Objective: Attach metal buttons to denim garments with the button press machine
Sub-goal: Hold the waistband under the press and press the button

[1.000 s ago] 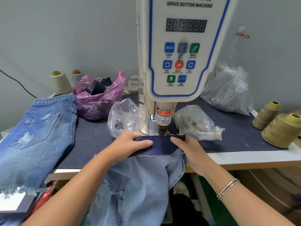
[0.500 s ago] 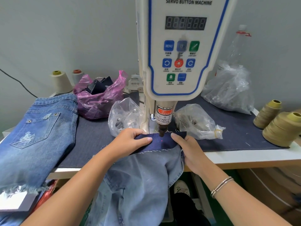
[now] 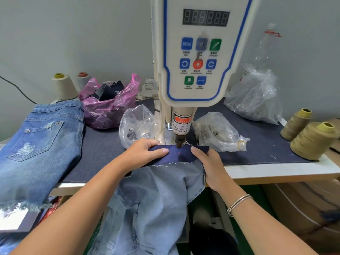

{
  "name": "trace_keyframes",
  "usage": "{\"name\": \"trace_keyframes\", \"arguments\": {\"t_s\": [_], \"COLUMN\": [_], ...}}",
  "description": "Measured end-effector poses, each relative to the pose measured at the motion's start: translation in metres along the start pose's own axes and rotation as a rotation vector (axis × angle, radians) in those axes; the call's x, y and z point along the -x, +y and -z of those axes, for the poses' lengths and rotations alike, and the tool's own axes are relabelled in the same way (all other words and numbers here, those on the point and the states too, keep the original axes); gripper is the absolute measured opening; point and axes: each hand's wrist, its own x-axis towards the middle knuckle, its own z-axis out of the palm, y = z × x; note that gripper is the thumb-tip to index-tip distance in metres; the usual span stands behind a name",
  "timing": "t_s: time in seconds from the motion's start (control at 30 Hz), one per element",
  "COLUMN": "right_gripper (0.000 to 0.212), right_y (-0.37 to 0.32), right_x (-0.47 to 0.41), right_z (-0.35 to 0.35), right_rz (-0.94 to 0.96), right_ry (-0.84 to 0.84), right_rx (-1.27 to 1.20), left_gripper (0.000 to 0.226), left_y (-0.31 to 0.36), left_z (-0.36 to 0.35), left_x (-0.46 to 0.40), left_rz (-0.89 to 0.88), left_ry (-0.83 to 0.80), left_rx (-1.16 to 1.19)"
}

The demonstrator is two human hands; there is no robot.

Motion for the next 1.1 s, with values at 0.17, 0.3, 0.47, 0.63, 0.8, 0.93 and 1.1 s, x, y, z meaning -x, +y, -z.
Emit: {"name": "trace_keyframes", "arguments": {"t_s": [0.17,0.3,0.47,0.63,0.8,0.93,1.1], "right_gripper": [0.009,0.014,0.01,0.012,0.013,0.007,0.013], "right_y": [-0.0021,-0.002,0.0007,0.0019,0.0026,0.003,0.005], "right_x": [0.0019,0.0015,-0.0005,-0.0008,-0.002,-0.0039,-0.0058], "right_z": [-0.0001,0.0008,0.0028,0.0027,0.004,0.0045,0.0064], "right_rz": [0.0,-0.012,0.0,0.013,0.009,-0.003,-0.008], "right_ry": [-0.01,-0.008,-0.013,-0.007,-0.003,0.0,-0.001], "right_rx": [-0.003,0.007,-0.02,-0.027,-0.021,-0.025,-0.007], "left_gripper": [0.031,0.029,0.038,0.05,0.049,0.048,0.046], "left_y": [-0.0016,-0.0024,-0.0041,-0.0041,-0.0049,-0.005,-0.0049], "left_z": [-0.0006,0.0005,0.0012,0.0017,0.0019,0.0027,0.002], "left_x": [-0.0005,-0.0007,-0.0013,-0.0013,-0.0018,-0.0025,-0.0013], "left_rz": [-0.009,0.002,0.011,0.011,0.015,0.011,0.012], "left_ry": [-0.008,-0.03,-0.051,-0.053,-0.056,-0.061,-0.054], "left_rx": [0.041,0.086,0.129,0.129,0.132,0.12,0.128]}}
